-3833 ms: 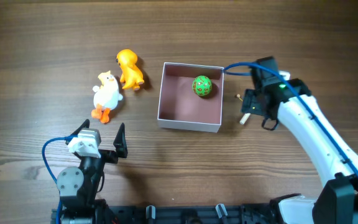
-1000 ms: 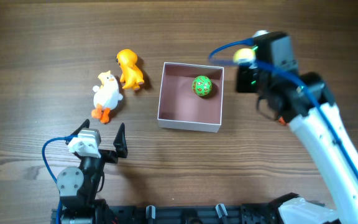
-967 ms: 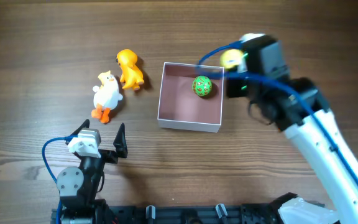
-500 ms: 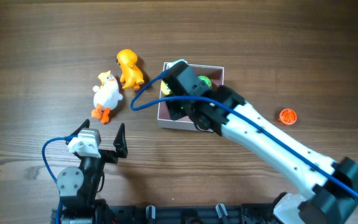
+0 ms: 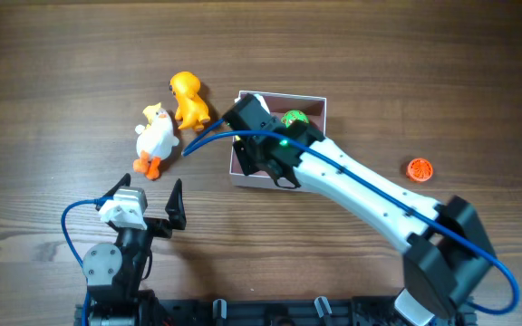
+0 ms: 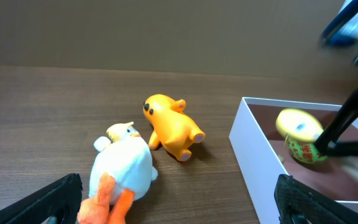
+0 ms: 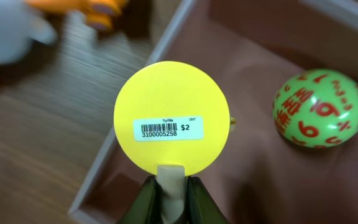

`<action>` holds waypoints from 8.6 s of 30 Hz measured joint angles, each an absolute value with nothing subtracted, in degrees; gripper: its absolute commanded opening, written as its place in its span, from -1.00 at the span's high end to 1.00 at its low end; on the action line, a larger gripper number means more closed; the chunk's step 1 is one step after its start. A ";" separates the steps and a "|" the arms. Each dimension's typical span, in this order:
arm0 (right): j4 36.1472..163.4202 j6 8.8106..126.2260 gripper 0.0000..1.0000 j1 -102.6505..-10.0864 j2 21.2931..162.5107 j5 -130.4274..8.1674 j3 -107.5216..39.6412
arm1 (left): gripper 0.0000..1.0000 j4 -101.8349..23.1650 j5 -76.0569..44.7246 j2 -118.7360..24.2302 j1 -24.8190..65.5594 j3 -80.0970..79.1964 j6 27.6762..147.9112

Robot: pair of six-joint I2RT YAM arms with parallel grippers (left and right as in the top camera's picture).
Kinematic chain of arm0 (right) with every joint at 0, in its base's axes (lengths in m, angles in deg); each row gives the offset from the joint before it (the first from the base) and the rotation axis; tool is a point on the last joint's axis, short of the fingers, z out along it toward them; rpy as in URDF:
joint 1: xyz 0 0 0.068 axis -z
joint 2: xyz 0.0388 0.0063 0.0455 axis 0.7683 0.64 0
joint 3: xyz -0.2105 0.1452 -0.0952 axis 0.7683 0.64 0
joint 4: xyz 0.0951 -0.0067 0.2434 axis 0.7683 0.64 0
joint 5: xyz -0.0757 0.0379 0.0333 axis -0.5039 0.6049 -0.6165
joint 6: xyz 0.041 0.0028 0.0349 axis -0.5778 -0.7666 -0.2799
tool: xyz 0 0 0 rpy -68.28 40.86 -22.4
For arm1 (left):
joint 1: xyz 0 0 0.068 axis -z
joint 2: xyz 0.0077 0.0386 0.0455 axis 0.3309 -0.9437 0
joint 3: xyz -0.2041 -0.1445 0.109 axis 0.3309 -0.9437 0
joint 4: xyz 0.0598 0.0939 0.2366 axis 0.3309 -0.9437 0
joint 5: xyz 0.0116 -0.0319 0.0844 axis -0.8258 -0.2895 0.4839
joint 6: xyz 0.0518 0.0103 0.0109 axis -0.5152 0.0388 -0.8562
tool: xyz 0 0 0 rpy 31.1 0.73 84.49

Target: Pack container

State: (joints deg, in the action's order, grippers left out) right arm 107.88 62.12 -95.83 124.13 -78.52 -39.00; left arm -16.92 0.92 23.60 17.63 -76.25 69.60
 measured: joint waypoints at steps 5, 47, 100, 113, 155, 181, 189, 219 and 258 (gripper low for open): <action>108.67 57.38 0.90 -94.17 126.56 -80.20 -38.96 | -0.99 -16.92 0.92 23.60 17.63 -76.25 69.60; 129.21 51.28 -0.99 -51.53 97.40 -84.20 -36.62 | -0.99 -16.92 0.92 23.60 17.63 -76.25 69.60; 99.88 73.88 -0.36 -38.78 116.50 -72.29 -10.76 | -1.00 -16.92 0.92 23.60 17.63 -76.25 69.60; 96.63 74.03 -0.59 -38.78 116.50 -72.86 -10.76 | -0.99 -16.92 0.92 23.60 17.63 -76.25 69.60; 108.30 74.01 0.12 -61.43 111.28 -70.01 -33.10 | -1.00 -16.92 0.92 23.60 17.63 -76.25 69.60; 105.78 70.14 0.07 -81.78 123.67 -66.21 -31.02 | -1.00 -16.92 0.92 23.60 17.63 -76.25 69.60; 105.46 68.85 -0.54 -81.78 123.80 -64.09 -31.02 | -0.99 -16.92 0.92 23.60 17.63 -76.25 69.60; 134.07 64.06 -1.00 -39.75 102.23 -82.32 -49.34 | -0.99 -16.92 0.92 23.60 17.63 -76.25 69.60; 133.89 64.06 -0.99 -39.75 102.23 -82.32 -49.34 | -1.00 -16.92 0.92 23.60 17.63 -76.25 69.60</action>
State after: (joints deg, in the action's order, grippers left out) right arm 133.89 64.06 -39.75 102.23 -82.32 -49.34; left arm -16.92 0.92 23.60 17.63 -76.25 69.60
